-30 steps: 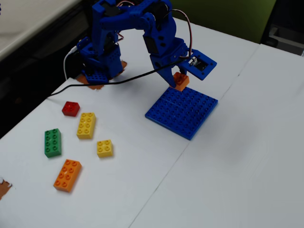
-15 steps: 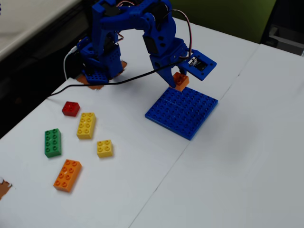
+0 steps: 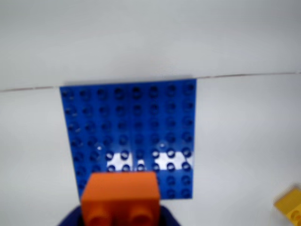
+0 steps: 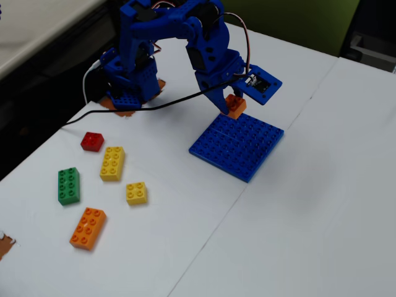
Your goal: Pick up the 2x2 orange block and go up the 8x8 blue block.
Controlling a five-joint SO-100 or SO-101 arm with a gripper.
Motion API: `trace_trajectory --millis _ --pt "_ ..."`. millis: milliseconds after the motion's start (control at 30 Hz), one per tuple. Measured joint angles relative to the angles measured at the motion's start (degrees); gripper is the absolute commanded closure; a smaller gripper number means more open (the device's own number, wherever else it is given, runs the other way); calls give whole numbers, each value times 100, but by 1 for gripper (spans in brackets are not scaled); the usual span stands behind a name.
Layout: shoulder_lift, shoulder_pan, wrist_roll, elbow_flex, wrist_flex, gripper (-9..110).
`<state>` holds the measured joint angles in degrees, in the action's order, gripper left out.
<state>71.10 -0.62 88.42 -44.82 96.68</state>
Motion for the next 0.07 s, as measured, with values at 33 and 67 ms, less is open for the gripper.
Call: trace_trajectory --millis 33,67 --pt "0 -9 0 0 0 102" --pt "0 -9 0 0 0 102"
